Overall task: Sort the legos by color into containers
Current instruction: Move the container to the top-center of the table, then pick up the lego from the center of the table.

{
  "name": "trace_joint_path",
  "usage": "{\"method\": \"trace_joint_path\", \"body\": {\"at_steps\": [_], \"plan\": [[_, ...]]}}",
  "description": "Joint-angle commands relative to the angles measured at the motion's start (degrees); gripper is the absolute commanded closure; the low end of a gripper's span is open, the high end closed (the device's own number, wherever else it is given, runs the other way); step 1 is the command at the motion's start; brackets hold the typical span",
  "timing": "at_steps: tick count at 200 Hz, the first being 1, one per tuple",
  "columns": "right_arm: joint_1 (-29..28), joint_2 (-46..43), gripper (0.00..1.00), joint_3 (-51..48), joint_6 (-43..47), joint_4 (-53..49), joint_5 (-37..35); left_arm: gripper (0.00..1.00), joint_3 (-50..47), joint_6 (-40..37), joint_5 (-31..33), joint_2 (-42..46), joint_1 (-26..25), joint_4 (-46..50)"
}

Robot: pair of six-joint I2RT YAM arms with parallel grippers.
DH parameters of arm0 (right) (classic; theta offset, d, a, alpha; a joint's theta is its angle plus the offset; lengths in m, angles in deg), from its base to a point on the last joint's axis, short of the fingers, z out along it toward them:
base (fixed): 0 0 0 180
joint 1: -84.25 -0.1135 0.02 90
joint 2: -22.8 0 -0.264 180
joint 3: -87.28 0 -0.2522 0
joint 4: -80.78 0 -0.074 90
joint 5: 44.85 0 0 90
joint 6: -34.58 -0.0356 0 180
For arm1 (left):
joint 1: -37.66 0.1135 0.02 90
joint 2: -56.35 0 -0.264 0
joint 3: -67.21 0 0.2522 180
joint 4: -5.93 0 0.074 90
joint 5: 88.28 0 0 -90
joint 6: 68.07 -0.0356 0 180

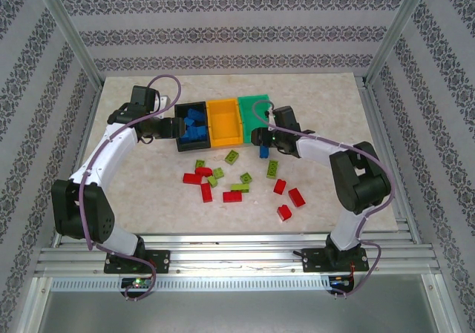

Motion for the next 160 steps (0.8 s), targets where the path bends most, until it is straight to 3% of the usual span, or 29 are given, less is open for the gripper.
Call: {"method": "trace_joint_path", "body": {"at_steps": [1,43,123,151,160], "plan": [[-0.82,-3.93,0.46,-2.83,4.78,-3.85,-5.15,0.22,-0.38,0.6,-1.06,0.61,0.68,-1.17],[-1.94,-5.19,0.45,-6.39,5.96,-4.51,-8.14,0.22,-0.08,0.61,-1.4,0.08,0.68,-1.02],[-3.16,0.43,0.45,-1.98,5.81,-5.72,-7.59,0.22,-0.13,0.52,-1.38,-0.98,0.69,-0.75],[-3.54,2.5,0.49,0.07,6.09,-7.71,-7.54,0.22,-0.26,0.58,-1.4,-0.66,0.73,-1.0],[-3.65,2.59,0.55,0.08,6.08,-7.97,-7.6,0.22,-0.25,0.56,-1.36,-0.71,0.68,-0.94]]}}
